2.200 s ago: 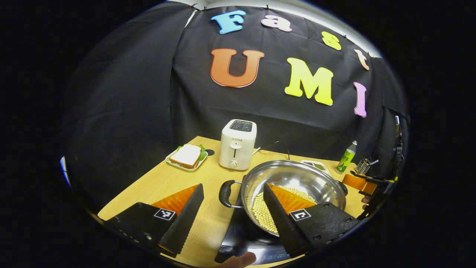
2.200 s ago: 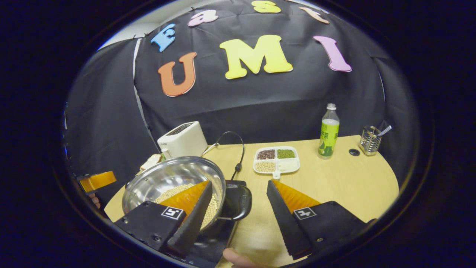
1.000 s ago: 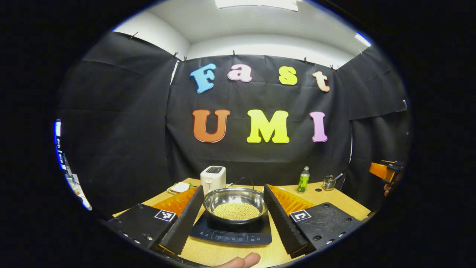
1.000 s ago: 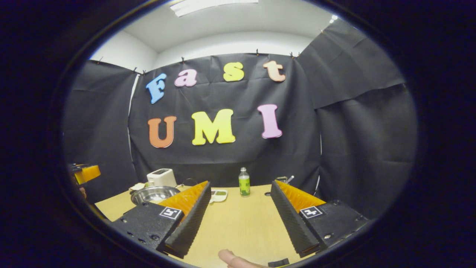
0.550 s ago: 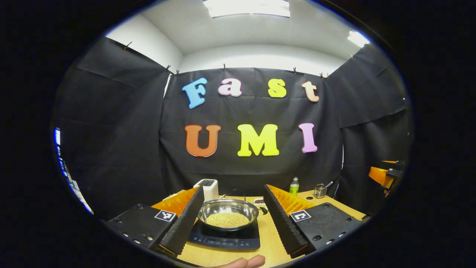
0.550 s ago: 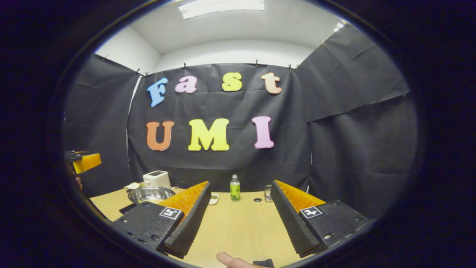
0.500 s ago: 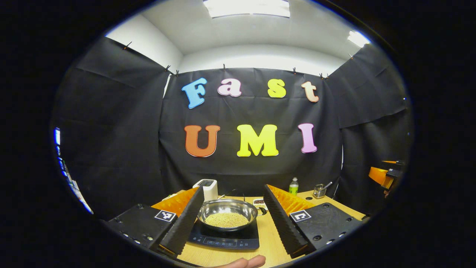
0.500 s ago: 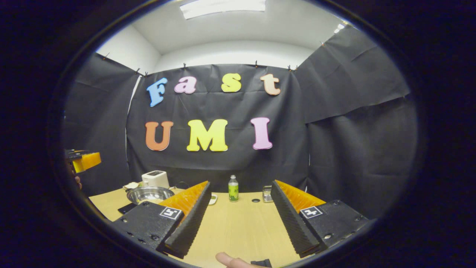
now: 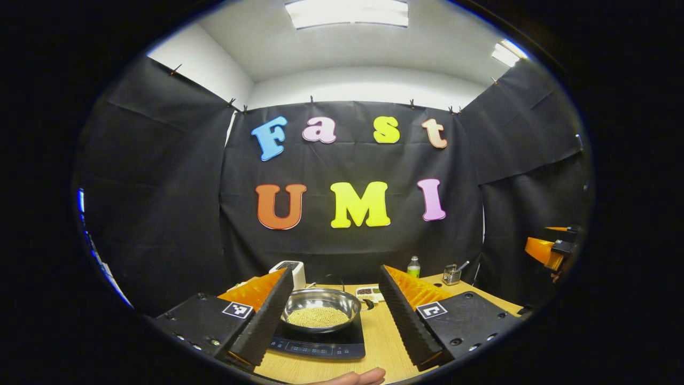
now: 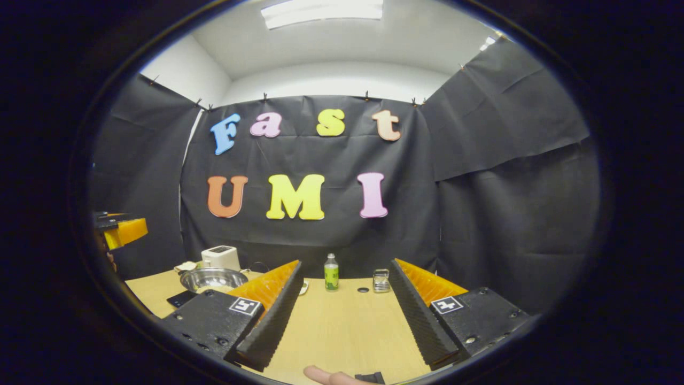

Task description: First push the handle of the pot to place it horizontally, then grasp the pot with both hands and set it on the induction cooktop.

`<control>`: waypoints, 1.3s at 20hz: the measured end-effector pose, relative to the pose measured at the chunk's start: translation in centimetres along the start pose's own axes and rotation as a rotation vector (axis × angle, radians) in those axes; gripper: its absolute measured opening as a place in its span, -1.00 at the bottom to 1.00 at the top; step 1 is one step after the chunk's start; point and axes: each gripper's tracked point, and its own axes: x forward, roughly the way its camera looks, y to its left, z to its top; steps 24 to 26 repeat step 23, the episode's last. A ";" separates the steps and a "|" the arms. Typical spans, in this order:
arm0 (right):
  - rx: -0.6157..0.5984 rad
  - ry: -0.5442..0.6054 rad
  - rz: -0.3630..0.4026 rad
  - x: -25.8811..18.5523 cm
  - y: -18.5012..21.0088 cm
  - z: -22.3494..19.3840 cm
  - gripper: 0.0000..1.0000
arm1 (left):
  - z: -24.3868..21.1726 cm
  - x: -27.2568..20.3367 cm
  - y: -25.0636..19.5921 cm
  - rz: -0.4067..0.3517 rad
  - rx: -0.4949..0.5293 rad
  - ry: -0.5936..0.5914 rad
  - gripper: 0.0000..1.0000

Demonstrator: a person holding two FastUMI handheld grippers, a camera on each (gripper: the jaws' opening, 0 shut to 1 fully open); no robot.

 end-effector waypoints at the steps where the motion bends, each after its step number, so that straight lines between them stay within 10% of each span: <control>1: 0.004 0.000 0.001 0.0 -0.1 -0.1 1.00 | -0.2 0.0 0.0 0.000 -0.002 0.005 0.90; 26: 0.026 -0.002 -0.011 -0.5 -1.5 -0.5 0.92 | -0.8 0.4 -1.4 -0.028 -0.004 -0.003 0.90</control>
